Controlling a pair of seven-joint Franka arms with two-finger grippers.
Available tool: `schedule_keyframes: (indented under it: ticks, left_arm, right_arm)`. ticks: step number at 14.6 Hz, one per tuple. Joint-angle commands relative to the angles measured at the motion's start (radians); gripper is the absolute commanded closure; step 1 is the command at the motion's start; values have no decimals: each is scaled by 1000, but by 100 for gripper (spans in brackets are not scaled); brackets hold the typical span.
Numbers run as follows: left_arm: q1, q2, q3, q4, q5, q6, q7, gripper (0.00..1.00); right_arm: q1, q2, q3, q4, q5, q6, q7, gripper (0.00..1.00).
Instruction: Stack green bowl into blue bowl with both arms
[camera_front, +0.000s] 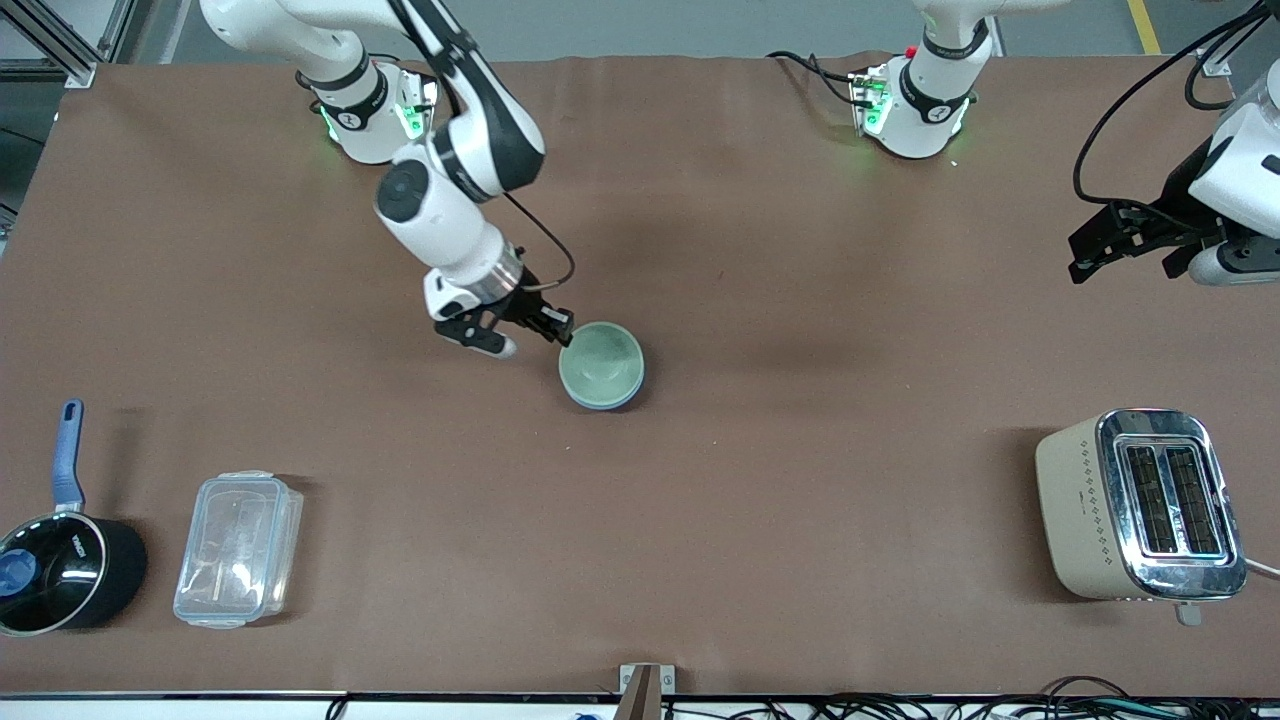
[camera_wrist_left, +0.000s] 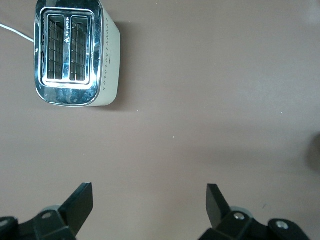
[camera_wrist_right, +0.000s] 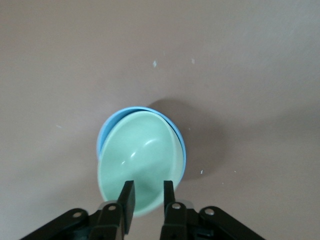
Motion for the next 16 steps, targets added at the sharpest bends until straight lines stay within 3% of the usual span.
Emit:
schedule_keyframes:
  ticks: [1,4,7,8,10,12,16]
  left_arm:
    - [-1,-1,-3,-6,-7,15,-3,0]
    - [-3,-1,-3,-8,-7,13,-2,0]
    - [-1,-2,-3,-6,-7,7,12,0]
    - [0,-2,-3,-6,-7,6,14,0]
    - [2,-8,-3,-6,-7,2,14,0]
    - [5,-10,-1,-6,-4,1,14,0]
    - [3,-5,-1,-3,7,4,14,0]
  right_arm:
    - [-17,-76,-11,-29,-26,-55,13,62]
    - [-66,-154,-14,-31,-48,-108,13,54]
    - [-194,-254,-10,17,-341,-313,13,35]
    - [-224,-271,-10,53,-470,-410,12,21]
    - [-264,-278,-11,130,-595,-513,7,5]
    - [-325,-277,-11,202,-602,-575,-29,0]
    - [-465,-275,-11,294,-602,-635,-264,0]
